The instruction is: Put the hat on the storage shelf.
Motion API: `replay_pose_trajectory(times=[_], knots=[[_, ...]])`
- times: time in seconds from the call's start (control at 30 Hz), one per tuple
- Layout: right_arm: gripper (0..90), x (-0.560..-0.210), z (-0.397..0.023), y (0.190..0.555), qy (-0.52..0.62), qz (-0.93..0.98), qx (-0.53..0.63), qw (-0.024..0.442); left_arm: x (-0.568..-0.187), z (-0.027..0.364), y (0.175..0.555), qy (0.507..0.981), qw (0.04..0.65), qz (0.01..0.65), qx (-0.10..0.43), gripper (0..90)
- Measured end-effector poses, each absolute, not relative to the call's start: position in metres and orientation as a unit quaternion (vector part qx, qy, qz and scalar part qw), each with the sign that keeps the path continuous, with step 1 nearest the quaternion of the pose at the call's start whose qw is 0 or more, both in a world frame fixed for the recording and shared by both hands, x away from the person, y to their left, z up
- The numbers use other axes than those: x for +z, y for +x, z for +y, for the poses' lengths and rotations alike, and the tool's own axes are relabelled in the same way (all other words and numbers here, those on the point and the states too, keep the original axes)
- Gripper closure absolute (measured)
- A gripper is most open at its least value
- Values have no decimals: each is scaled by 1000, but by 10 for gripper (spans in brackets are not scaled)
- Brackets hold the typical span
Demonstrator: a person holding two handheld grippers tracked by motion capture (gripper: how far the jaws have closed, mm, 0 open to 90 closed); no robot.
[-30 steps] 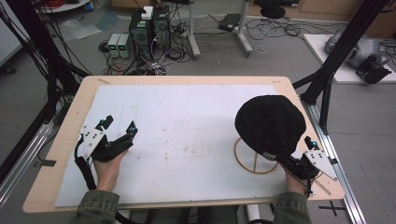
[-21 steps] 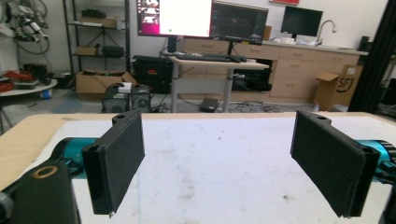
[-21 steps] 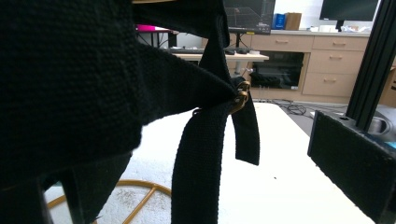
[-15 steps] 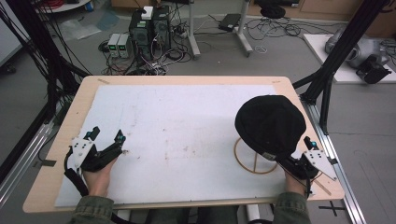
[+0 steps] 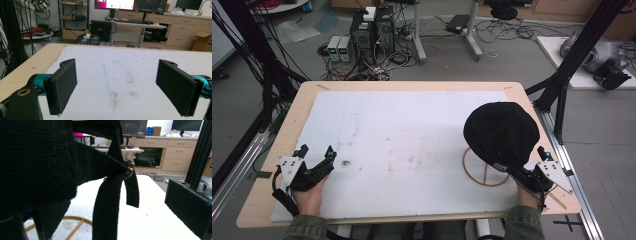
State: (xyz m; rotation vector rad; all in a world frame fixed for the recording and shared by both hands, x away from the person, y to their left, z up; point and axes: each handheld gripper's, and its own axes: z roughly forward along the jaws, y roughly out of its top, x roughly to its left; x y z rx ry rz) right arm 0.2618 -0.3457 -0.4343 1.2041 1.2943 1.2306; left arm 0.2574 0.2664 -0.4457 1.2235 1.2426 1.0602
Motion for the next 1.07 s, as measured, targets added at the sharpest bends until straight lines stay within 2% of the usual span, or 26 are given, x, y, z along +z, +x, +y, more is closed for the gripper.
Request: replay_pose_trajectory(times=[1.07], knots=[[55, -436, -347, 262, 495, 533, 502, 467, -450, 270, 259, 519, 522, 523, 430, 182]])
